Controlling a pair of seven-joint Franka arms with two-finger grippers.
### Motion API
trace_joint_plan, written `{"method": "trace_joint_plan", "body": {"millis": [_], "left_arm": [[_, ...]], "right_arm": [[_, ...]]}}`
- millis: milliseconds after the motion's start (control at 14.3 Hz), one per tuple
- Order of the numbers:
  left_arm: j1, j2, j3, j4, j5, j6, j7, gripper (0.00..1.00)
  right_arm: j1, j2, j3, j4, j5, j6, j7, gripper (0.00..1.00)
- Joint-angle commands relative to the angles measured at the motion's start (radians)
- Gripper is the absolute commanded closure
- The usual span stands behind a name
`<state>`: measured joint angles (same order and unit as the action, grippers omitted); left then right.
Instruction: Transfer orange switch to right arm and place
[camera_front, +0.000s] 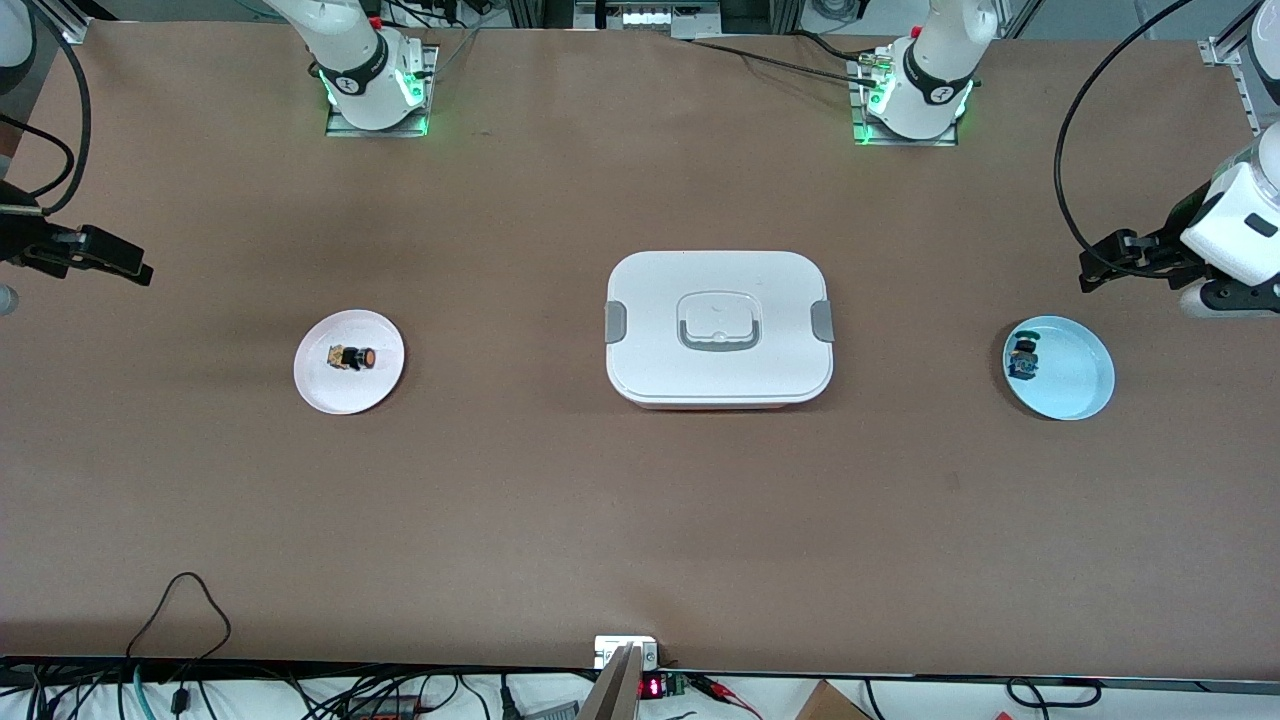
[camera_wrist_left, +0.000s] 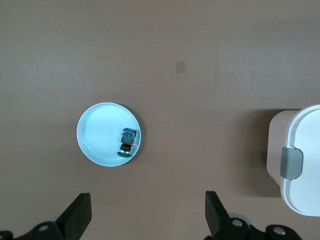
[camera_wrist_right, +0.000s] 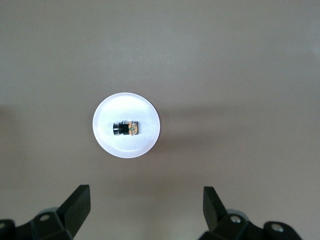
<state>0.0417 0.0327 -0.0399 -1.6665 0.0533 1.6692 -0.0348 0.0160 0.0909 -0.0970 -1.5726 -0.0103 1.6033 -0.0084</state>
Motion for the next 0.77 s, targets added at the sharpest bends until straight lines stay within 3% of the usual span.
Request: {"method": "trace_joint_plan", "body": {"millis": [0,701], "left_arm": [[0.003,0.013,-0.003,0.034,-0.023,-0.028,-0.01,0.0],[0.001,0.013,-0.005,0.034,-0.021,-0.031,-0.01,0.0]], "right_arm": [[-0.004,-0.017,0.003,0.005,0.004,-0.022,-0.051,0.0],[-0.004,-0.019,0.003,0.005,0.006,-0.025,-0.053,0.0]]}}
